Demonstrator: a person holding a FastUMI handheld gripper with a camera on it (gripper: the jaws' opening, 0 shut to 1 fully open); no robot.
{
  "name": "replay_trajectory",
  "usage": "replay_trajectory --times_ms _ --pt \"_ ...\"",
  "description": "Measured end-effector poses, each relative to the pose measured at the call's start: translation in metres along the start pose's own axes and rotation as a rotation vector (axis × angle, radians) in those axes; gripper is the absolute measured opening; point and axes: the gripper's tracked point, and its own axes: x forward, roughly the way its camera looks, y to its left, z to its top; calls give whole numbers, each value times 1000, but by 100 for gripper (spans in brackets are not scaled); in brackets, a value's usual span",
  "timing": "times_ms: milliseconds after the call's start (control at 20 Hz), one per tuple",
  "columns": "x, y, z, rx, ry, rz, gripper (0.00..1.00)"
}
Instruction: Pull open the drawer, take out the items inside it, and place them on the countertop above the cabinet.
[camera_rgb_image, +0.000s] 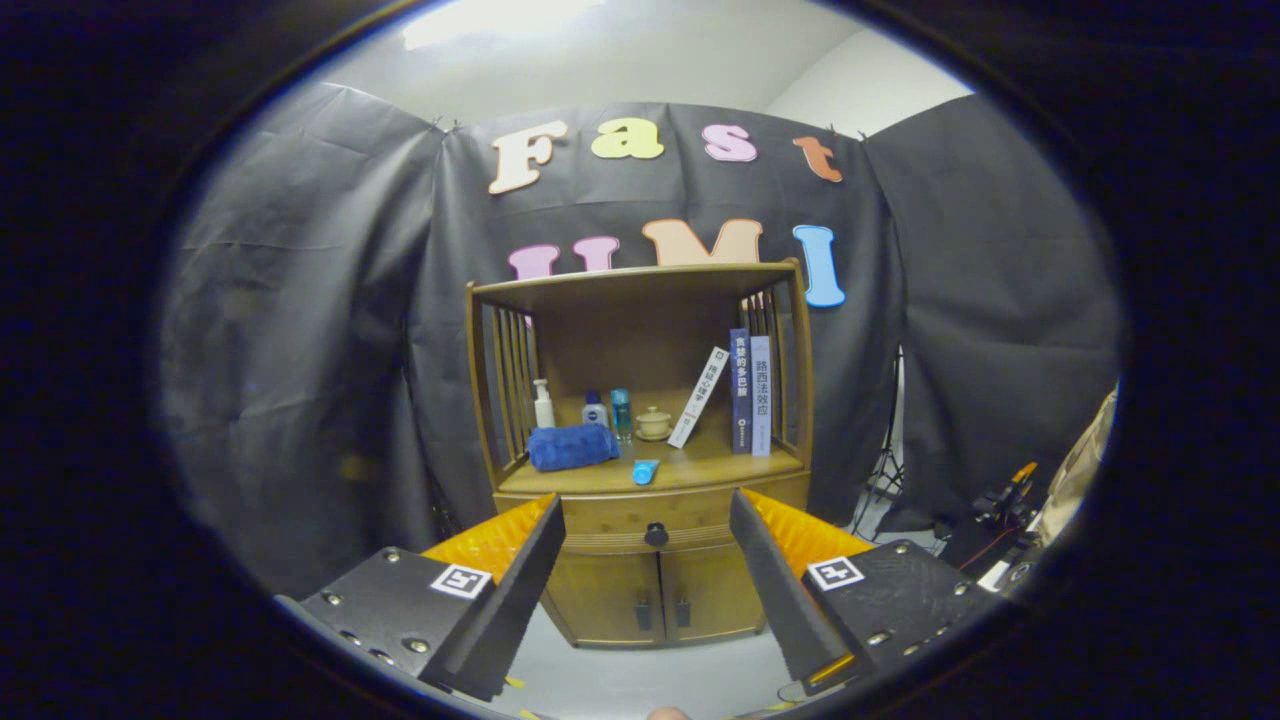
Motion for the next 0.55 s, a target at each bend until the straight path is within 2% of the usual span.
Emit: replay_trajectory --times_ms 550 --pt "5 2 -17 5 30 3 99"
